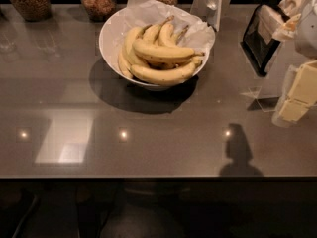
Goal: Pick banana from white bowl
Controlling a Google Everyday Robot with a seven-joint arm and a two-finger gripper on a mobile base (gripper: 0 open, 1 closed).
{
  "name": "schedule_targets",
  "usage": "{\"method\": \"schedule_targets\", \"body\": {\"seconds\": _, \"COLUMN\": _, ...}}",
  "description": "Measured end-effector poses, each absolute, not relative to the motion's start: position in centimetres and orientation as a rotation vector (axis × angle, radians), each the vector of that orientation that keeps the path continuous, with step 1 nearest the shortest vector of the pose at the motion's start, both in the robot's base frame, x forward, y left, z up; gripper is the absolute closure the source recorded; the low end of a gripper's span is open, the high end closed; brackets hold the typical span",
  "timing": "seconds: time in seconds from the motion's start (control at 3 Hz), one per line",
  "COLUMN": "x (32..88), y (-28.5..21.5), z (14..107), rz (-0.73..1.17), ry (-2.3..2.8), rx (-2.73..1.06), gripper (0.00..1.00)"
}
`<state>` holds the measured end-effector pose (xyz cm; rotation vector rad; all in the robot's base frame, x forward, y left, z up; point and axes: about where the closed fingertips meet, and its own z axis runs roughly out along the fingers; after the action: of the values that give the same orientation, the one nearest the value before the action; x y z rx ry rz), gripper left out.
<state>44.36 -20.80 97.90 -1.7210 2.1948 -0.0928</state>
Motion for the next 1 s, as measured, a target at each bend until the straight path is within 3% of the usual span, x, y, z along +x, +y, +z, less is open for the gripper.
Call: {"method": "schedule_targets", "body": {"seconds": 1.0, "x": 51.2, "y": -11.5, "z": 98.9, "rz": 0.050, "ry": 1.935, "rx": -1.693, "gripper": 0.00}}
